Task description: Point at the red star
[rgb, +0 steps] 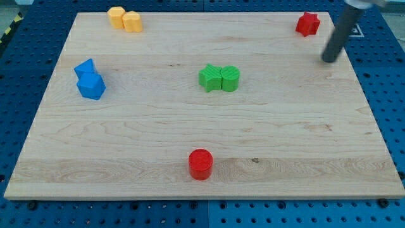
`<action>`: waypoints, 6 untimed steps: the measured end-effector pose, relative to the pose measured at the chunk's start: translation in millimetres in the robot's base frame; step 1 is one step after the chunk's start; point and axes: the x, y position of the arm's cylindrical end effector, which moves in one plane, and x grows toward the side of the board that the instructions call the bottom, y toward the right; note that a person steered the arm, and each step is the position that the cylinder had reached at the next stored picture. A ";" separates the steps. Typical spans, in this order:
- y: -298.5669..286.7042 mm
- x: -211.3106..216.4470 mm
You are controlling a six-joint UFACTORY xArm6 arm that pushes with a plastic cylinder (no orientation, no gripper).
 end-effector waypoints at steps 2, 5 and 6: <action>-65.4 -115.8; 14.1 -121.8; 13.0 -105.3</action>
